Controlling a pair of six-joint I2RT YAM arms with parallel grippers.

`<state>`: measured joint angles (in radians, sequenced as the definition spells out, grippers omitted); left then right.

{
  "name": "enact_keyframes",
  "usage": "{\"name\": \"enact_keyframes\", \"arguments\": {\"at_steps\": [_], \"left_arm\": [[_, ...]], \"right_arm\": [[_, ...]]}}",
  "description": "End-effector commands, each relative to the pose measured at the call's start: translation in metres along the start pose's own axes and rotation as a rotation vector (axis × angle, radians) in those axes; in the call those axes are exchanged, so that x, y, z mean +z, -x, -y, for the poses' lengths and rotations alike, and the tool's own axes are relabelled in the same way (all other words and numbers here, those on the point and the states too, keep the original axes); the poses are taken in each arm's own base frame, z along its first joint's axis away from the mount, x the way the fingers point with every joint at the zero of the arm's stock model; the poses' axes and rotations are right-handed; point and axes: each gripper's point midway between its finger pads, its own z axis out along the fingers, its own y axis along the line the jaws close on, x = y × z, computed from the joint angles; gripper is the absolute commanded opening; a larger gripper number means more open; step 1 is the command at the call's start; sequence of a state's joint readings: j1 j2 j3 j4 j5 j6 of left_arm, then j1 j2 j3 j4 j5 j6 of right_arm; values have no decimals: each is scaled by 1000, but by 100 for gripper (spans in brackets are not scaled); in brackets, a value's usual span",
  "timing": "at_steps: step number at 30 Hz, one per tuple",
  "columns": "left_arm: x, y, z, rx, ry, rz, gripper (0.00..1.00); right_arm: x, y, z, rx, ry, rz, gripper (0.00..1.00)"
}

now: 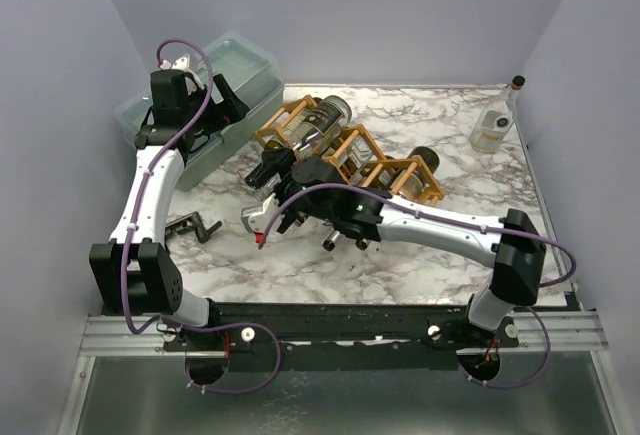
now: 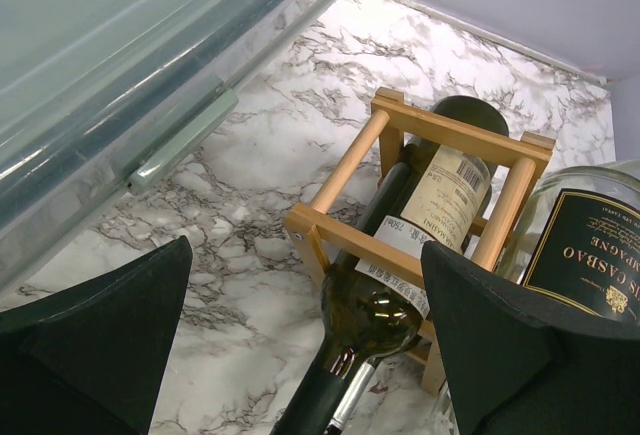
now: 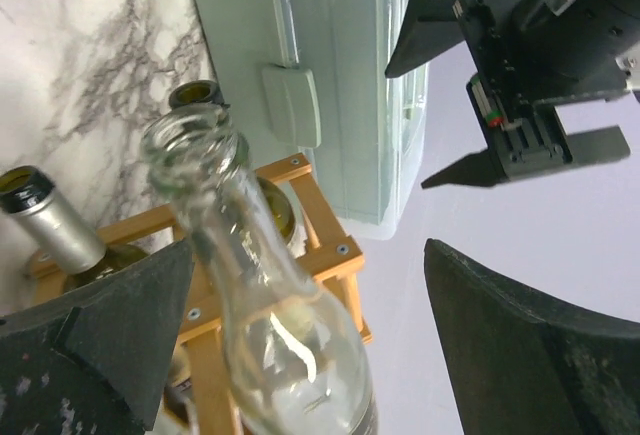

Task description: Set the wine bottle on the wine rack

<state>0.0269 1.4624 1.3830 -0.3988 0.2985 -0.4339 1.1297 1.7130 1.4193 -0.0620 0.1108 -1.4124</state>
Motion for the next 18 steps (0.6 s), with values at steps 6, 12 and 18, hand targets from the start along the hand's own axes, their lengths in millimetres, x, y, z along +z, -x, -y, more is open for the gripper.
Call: {"name": "enact_keyframes", "arguments": {"at_steps": [6,12,18], "left_arm": [[-1,1,2,-11,-18,-3,99],[-1,0,6,-20,-32,-8,98],[4,-7,7,13,-14,-15,99]], "right_arm": [[-78,12,10,288,-134,103,100],[-137,2,12,474,-287,145,100],[-192,-12,27,602,-438,154,100]]}}
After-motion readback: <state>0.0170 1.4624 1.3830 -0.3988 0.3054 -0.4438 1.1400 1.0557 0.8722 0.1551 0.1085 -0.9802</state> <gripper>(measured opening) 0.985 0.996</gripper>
